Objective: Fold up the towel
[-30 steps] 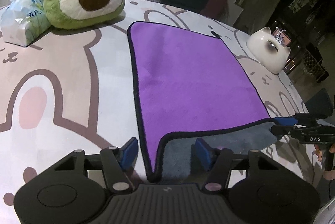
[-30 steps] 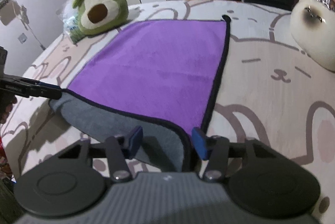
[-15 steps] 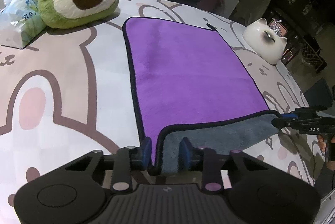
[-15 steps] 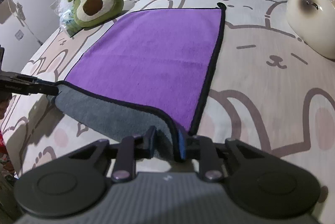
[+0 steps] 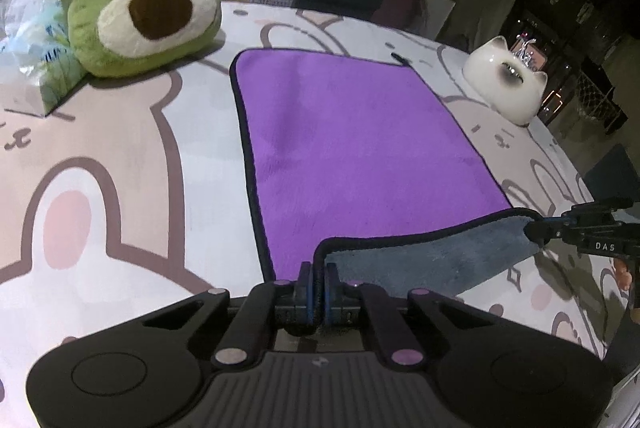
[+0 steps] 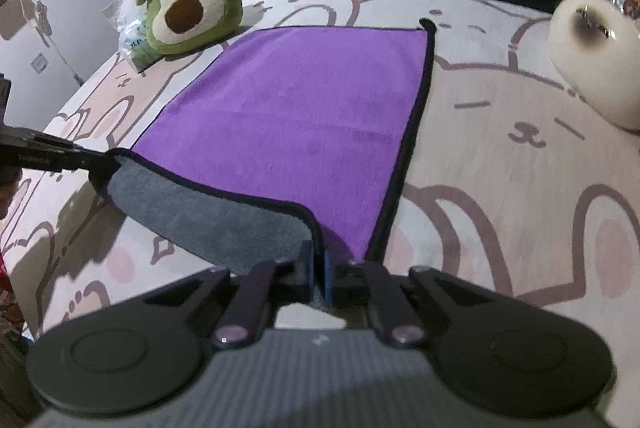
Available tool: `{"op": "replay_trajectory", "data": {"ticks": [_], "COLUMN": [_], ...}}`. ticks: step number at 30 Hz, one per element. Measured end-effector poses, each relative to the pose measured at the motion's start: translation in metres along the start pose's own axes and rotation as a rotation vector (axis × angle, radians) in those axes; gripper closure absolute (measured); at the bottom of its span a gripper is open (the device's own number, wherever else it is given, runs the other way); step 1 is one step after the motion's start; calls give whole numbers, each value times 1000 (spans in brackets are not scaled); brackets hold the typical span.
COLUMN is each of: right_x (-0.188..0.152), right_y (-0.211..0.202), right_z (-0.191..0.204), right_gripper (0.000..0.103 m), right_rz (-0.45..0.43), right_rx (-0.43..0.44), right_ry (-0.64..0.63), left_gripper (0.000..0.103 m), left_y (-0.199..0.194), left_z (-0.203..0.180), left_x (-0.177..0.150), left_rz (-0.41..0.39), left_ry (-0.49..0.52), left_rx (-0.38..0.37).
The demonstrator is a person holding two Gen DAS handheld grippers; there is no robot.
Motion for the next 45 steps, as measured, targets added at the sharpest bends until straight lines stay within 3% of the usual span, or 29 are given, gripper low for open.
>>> {"op": "replay_trajectory", "data": {"ticks": [10,22,37,45], "right_x": [20,56,142,176], "right_y": [-16,-20,-15,3], "right_z": [-6,-2,-21,-39], "right_gripper": [97,97,97,97], "right_rz": [-79,-146,-236,-257], "right_rx": [27,13,-21,-38], "right_ry": [71,28,6,15], "left_gripper": [98,98,98,98], "left_y": [-14,-16,-10,19], "left_z": [-6,-12,4,17], "left_x": [22,63,146,180], "left_rz": [-60,-114,-219,-220], "left_ry": [-1,28,63,74], "left_rx": [-8,19,60,85]}}
Point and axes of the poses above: each gripper's, at about its wrist camera, not at the fingertips, and y roughly the way its jaws point, z to its left, x to its top, the point moved 10 cm from there along y, roughly the way its jaws point, and after that the axes turned 3 degrees about -z, right-handed, at the moved point
